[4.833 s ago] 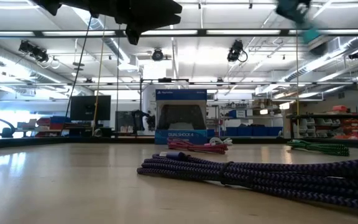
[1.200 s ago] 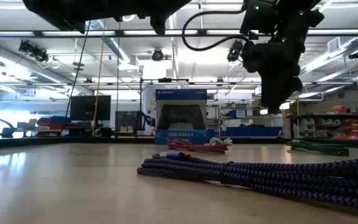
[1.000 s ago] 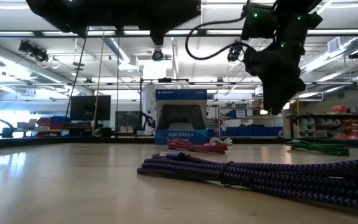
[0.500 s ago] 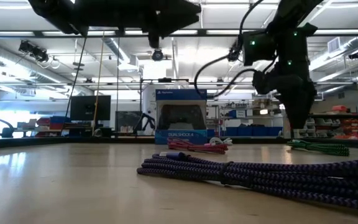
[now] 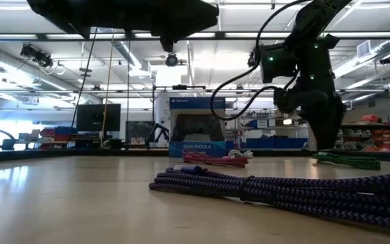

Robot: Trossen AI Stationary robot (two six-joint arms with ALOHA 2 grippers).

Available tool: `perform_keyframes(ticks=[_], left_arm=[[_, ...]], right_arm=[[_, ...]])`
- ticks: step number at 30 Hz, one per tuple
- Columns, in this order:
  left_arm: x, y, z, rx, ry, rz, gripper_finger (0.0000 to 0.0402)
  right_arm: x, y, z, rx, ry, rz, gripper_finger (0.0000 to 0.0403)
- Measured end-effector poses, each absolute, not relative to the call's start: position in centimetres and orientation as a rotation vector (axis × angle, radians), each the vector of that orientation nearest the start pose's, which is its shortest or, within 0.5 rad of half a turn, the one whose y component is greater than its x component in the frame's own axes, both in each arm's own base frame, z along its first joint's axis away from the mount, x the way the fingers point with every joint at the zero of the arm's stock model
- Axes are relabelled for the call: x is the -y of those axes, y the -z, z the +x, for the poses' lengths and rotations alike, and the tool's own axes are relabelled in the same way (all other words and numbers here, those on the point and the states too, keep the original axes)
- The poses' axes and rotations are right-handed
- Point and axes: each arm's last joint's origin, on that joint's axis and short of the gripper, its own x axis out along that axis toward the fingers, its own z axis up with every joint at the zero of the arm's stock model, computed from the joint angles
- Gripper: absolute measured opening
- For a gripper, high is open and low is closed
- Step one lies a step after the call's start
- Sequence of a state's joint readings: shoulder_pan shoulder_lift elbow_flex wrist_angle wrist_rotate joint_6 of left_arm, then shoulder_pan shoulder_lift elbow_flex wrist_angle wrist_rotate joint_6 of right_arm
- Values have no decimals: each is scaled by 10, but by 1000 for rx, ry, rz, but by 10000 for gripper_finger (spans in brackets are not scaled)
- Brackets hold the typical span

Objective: Pick and place USB-C Cables
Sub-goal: Put the green USB cable into the blue bin

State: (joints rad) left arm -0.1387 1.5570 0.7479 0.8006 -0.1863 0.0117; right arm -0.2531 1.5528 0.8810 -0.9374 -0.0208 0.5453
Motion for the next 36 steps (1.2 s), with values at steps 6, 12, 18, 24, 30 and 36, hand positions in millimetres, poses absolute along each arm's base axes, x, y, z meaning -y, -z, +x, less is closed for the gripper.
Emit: perform_keyframes(ticks=[6,12,18,24,30,36], left_arm=[[41,-230,322,-22,-43,15,126],[42,-229,322,-23,-41,15,126],[42,-229,322,-32,-41,17,126],[42,-229,322,-33,-41,17,126],[42,-228,322,-37,-42,-30,126],[41,-227,322,-44,-45,-39,126]], right_arm=[[60,-158,235,-1539,622,641,207],[59,-142,229,-1571,629,650,207],[57,-138,228,-1550,619,621,197],[52,-138,230,-1547,591,538,133],[52,-138,230,-1572,502,402,27],[55,-143,226,-1563,513,337,18]])
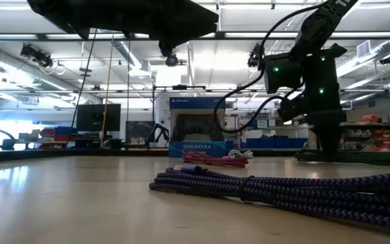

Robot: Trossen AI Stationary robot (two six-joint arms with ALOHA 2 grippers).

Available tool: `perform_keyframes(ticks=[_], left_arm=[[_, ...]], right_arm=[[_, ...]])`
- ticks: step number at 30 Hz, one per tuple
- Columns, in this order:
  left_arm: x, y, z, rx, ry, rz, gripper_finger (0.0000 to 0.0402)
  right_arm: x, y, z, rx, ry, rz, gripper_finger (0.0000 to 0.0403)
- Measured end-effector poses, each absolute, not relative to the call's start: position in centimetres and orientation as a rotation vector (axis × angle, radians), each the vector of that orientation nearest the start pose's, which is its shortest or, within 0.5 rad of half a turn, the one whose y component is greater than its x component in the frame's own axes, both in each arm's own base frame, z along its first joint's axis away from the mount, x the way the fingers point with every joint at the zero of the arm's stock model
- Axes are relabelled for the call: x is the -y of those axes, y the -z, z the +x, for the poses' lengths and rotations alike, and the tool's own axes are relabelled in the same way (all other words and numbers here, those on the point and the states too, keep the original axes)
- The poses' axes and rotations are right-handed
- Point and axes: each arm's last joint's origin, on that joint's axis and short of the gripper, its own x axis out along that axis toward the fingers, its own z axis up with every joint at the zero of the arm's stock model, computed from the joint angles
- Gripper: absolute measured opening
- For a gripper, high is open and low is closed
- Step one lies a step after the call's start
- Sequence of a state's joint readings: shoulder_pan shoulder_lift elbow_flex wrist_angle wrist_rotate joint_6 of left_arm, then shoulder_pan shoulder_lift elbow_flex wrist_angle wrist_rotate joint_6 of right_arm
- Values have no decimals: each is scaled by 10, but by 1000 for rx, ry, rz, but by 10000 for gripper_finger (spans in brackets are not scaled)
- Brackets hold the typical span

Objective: Pick and place USB-C Cables
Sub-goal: Put the green USB cable into the blue bin

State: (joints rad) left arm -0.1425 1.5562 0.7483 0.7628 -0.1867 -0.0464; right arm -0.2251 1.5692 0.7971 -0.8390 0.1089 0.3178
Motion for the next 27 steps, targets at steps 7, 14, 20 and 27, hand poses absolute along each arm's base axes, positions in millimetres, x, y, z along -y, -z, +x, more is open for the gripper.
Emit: perform_keyframes(ticks=[7,14,20,27], left_arm=[[40,-224,322,-81,-52,-55,126],[37,-218,322,-134,-139,-80,126],[30,-215,322,-162,-183,-109,126],[28,-214,321,-163,-270,-130,126]], right_arm=[[54,-157,222,-1515,503,328,18],[50,-169,218,-1474,489,324,18],[42,-199,210,-1436,489,337,18],[21,-253,199,-1348,444,450,18]])
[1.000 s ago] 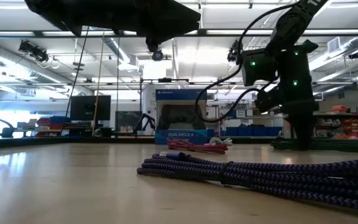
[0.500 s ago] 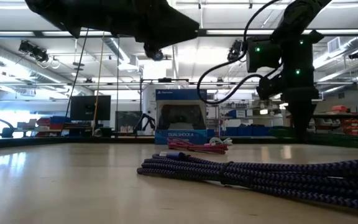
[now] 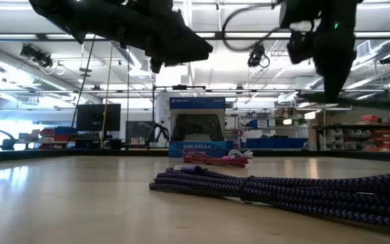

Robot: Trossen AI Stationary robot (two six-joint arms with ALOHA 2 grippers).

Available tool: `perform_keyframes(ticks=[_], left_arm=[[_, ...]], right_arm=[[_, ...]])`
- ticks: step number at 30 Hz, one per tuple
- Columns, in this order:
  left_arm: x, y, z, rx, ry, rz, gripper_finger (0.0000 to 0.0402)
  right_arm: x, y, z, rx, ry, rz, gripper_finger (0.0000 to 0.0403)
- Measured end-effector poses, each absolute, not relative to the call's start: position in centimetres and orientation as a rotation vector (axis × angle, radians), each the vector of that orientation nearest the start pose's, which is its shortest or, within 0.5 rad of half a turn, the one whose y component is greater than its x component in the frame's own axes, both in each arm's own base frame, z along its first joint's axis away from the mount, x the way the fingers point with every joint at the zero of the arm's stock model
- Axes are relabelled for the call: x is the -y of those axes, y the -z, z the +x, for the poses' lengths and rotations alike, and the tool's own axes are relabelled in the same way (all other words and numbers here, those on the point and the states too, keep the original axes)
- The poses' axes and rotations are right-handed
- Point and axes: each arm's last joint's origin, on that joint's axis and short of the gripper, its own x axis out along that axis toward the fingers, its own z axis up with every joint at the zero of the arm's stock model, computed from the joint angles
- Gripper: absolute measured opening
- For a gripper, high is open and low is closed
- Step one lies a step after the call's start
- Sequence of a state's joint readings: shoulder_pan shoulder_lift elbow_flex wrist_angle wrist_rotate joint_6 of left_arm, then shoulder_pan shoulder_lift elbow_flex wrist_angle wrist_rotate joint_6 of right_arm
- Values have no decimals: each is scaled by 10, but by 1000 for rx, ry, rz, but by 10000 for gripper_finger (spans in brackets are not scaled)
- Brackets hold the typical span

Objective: Pick and place USB-C Cables
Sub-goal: Put the green USB cable into the blue bin

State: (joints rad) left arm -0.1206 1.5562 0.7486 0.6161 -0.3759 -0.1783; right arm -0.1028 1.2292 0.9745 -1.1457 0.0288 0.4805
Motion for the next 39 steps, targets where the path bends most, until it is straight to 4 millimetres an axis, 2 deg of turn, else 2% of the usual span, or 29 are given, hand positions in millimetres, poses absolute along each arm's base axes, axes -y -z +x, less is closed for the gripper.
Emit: perform_keyframes(ticks=[3,8,13,19,26,33,39], left_arm=[[27,-212,320,-172,-346,-147,126],[27,-213,320,-168,-342,-113,126],[26,-213,320,-177,-342,-60,126],[26,-213,320,-187,-337,-10,126],[26,-213,320,-185,-337,-12,126],[22,-214,321,-169,-349,-14,126],[18,-215,321,-157,-362,-37,126]], right_arm=[[6,-268,190,-1378,399,553,18],[-26,-290,171,-1459,390,723,18],[-57,-297,160,-1455,444,879,18],[-83,-281,160,-1438,553,946,18],[-105,-258,168,-1488,583,920,18],[-137,-255,157,-1533,543,965,18],[-163,-246,142,-1523,612,932,18]])
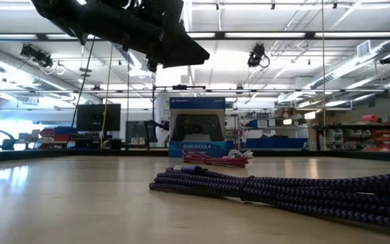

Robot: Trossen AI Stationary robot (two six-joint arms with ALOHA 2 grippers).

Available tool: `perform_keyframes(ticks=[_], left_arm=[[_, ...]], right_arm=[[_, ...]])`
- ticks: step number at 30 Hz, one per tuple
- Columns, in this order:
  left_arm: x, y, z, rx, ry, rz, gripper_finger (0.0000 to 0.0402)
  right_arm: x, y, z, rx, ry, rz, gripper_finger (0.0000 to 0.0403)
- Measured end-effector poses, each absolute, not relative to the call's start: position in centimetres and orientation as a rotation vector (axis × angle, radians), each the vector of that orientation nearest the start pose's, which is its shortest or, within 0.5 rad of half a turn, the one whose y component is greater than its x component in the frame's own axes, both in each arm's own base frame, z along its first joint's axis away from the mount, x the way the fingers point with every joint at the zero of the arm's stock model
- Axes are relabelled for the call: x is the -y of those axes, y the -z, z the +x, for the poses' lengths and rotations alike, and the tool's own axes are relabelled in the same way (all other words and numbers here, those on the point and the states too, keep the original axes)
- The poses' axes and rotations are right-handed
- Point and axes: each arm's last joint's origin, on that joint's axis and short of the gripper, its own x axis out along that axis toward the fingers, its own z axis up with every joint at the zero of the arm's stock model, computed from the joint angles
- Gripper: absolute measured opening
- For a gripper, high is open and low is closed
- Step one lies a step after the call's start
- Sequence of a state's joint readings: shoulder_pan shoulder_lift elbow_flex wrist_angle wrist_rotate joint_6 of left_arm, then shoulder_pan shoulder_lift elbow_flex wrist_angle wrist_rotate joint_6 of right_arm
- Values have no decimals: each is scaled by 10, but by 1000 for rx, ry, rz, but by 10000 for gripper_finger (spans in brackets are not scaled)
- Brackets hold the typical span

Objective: Pick and place USB-C Cables
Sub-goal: Put the green USB cable into the blue bin

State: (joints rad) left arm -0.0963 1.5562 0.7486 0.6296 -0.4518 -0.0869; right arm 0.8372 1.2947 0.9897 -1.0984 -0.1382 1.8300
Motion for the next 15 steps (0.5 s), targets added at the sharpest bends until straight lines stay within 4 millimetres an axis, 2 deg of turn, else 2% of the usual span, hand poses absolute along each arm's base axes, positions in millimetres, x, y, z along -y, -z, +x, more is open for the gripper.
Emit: perform_keyframes(ticks=[9,15], left_arm=[[24,-215,321,-159,-271,-47,126],[24,-215,321,-157,-271,-56,126]], right_arm=[[-181,-227,150,-1533,634,895,18],[-191,-209,154,-1611,654,825,18]])
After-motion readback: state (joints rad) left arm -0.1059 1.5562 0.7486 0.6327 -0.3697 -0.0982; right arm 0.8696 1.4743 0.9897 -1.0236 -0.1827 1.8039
